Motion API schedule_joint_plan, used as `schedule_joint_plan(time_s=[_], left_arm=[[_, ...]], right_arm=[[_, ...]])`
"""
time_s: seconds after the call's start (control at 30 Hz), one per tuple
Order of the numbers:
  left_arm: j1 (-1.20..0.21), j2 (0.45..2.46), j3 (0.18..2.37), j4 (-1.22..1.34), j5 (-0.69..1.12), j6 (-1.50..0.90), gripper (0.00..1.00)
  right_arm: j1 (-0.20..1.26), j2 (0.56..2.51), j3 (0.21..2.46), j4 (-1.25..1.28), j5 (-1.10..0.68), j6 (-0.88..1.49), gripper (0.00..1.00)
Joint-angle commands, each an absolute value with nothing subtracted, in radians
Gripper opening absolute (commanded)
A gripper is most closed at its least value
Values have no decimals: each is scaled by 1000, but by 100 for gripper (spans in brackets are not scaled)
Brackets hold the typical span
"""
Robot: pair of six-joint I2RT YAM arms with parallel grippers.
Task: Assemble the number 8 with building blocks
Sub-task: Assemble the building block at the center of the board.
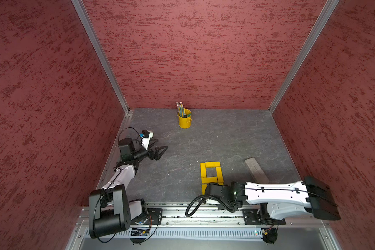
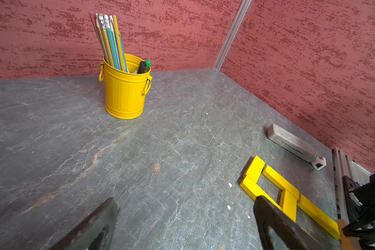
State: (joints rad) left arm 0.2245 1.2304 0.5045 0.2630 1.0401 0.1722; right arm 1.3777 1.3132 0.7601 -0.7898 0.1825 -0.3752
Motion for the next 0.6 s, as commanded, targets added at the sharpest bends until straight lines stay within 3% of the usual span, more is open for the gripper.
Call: schedule_joint_plan(time_s=[0.0,0.57], left_arm=[[232,1223,517,288,1055,173,100],[232,1216,516,287,1052,173,100]], right_arm=[[1386,1322,760,-786,150,-404,26],[1385,1364,761,-772,167,-400,28]])
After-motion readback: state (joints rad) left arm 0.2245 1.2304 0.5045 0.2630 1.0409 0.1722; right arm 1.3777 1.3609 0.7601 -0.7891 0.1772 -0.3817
